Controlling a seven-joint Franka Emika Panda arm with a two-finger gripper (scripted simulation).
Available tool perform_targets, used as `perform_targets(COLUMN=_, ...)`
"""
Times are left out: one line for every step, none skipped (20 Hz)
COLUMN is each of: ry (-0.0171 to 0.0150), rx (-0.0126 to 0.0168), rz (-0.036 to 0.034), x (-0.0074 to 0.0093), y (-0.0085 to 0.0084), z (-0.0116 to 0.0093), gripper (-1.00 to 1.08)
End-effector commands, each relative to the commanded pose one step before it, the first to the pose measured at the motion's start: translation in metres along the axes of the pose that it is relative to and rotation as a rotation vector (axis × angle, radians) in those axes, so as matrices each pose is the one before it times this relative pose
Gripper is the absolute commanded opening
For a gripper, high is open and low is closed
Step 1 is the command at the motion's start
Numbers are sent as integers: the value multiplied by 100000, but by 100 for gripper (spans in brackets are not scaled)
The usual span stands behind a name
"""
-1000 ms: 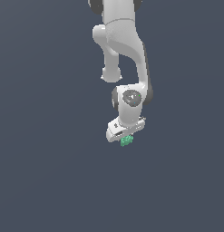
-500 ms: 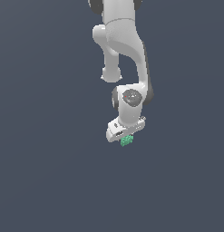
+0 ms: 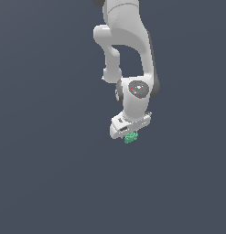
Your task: Pick up the object and move it to a goal position.
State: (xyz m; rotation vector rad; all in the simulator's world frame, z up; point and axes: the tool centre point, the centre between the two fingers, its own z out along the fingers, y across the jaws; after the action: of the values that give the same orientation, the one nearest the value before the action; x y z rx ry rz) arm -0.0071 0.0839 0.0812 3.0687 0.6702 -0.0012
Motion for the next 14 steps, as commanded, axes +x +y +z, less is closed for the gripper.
perform_targets(ry=114, rx=-52, rz=-70, x=145, y=-617, z=-1937, gripper=-100)
perform_targets(ry=0, rx=0, rz=0, x=54, y=-274, z=-884, gripper=-100)
perform_targets(ry=0, rx=0, rz=0, x=59, y=-290, z=-938, gripper=-100)
perform_targets(ry=0, rx=0, rz=0, x=65, y=-302, z=-979, gripper=-100)
perform_targets(ry=-34, rx=1, rz=-60, x=82, y=-329, z=-933, gripper=-100)
perform_targets(ry=0, rx=0, rz=0, x=70, y=-280, z=-912, gripper=-100)
perform_targets(ry=0, rx=0, rz=0, x=71, y=-266, z=-867, gripper=-100)
perform_targets(ry=0, rx=0, rz=0, x=71, y=-250, z=-818, gripper=-100)
perform_targets(ry=0, rx=0, rz=0, x=69, y=-233, z=-765, gripper=-100)
perform_targets(ry=0, rx=0, rz=0, x=67, y=-215, z=-707, gripper=-100)
perform_targets(ry=0, rx=0, rz=0, x=65, y=-196, z=-646, gripper=-100)
perform_targets(ry=0, rx=0, rz=0, x=63, y=-176, z=-581, gripper=-100)
perform_targets(ry=-1, rx=69, rz=0, x=61, y=-141, z=-502, gripper=-100)
perform_targets(ry=0, rx=0, rz=0, x=58, y=-133, z=-446, gripper=-100)
